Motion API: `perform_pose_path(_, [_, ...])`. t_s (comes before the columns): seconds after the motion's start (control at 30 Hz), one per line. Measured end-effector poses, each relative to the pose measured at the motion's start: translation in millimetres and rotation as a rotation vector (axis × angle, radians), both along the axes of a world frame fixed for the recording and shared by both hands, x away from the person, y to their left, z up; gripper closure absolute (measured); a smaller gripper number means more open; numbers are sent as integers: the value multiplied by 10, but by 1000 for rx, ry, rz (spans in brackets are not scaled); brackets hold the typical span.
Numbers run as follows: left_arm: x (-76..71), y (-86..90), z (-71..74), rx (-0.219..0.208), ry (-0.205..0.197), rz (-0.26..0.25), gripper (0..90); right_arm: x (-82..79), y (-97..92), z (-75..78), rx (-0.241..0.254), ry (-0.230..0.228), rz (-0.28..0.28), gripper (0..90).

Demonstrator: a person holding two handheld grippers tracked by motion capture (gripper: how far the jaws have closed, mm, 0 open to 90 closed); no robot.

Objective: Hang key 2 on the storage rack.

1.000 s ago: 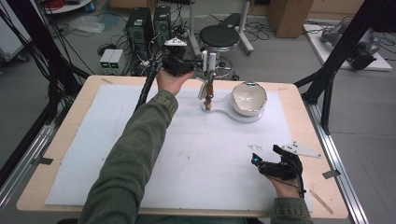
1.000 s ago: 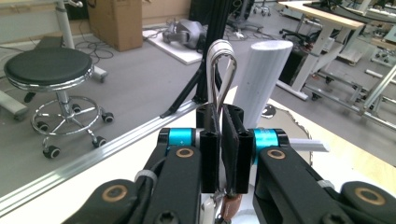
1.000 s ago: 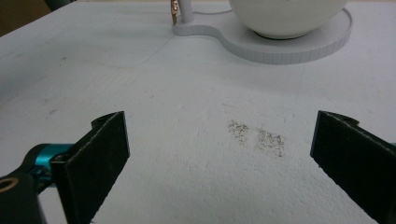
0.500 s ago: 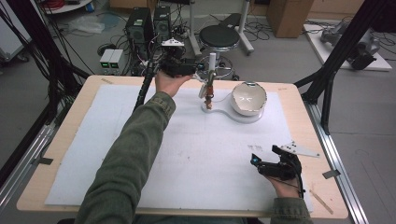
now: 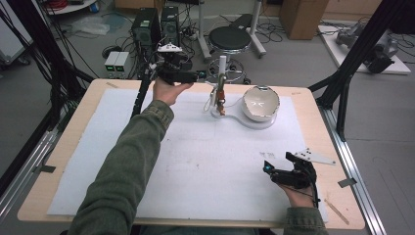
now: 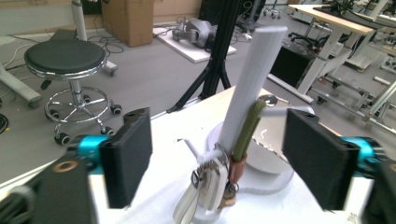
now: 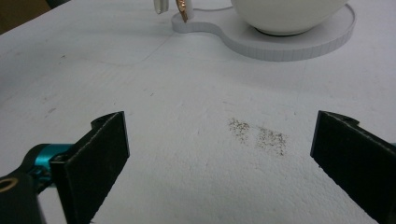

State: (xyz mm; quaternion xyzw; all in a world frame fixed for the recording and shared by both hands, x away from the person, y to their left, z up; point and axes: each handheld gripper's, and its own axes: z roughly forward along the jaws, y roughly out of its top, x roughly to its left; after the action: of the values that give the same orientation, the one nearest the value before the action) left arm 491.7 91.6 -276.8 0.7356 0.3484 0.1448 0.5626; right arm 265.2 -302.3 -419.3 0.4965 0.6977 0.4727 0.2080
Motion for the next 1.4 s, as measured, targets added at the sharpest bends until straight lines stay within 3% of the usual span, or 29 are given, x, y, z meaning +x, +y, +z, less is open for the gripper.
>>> perform_pose_path(0.3, [-57,112,-15,47,29,10,83,1,-3,1,3,2,-4,33])
perform_pose_path(0.47, [-107,208,-41,51,22,41,45,4,5,-4,2,8,-2,33])
perform_pose_path(0.6, [-140,257,-83,92,24,46,26,4,4,-4,-1,6,-5,33])
perform_pose_path(1.07, [-299,511,-257,59,51,51,16,-1,8,-18,-9,12,-7,32])
perform_pose_path(1.4, [-438,615,-282,61,25,61,17,7,23,-24,-15,13,-6,32])
